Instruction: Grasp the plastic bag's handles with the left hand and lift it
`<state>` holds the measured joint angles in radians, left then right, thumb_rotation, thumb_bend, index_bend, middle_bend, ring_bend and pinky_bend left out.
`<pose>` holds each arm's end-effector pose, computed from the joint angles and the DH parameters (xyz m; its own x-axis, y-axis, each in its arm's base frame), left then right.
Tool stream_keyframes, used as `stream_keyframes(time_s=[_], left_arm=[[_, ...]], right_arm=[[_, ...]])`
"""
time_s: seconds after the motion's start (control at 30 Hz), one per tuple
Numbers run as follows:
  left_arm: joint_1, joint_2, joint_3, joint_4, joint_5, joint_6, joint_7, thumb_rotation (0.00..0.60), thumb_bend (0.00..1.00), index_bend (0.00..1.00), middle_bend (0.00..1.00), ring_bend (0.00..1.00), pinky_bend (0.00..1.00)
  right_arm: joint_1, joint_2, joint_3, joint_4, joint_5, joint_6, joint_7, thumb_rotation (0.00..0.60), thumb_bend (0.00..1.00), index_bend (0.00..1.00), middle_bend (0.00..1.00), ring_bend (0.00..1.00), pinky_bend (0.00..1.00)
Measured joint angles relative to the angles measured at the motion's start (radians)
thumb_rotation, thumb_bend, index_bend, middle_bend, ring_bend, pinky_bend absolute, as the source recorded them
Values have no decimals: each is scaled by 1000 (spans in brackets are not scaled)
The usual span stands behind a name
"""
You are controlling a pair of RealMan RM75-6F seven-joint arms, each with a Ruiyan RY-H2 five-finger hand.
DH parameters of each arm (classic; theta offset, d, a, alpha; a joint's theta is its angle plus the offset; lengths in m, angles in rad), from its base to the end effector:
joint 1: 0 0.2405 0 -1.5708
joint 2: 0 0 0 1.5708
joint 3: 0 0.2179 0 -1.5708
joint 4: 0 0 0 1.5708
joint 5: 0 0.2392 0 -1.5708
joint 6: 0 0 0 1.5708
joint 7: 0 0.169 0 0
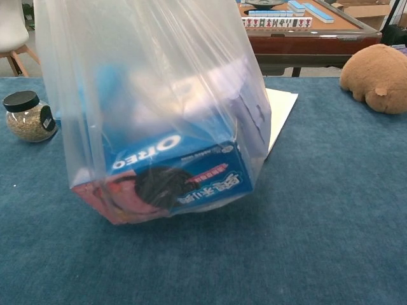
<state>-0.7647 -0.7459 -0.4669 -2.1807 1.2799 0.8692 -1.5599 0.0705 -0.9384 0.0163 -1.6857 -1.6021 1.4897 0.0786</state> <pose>0.0325 0.3132 0.1282 -0.7154 0.6785 0.1668 0.3331 0.1213 0.9351 -0.2818 -0.1928 0.1492 0.4299 -0.0370 0.9021 -0.9004 -0.0916 0.4254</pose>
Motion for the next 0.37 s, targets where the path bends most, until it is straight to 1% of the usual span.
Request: stream_keyframes(time_s=[0.23,0.37], left_arm=[[41,57,-47,1,20,27,-40,600,491,544,606,752,1000],[46,78,-63,10,7,17,-52,600,491,543,606,752,1000]], right_arm=[[2,2,3,-7,4,-3,-5,600,147,207,212,118,124],[6,2,5,-10,5,-8,-9,600,147,207,212,118,123]])
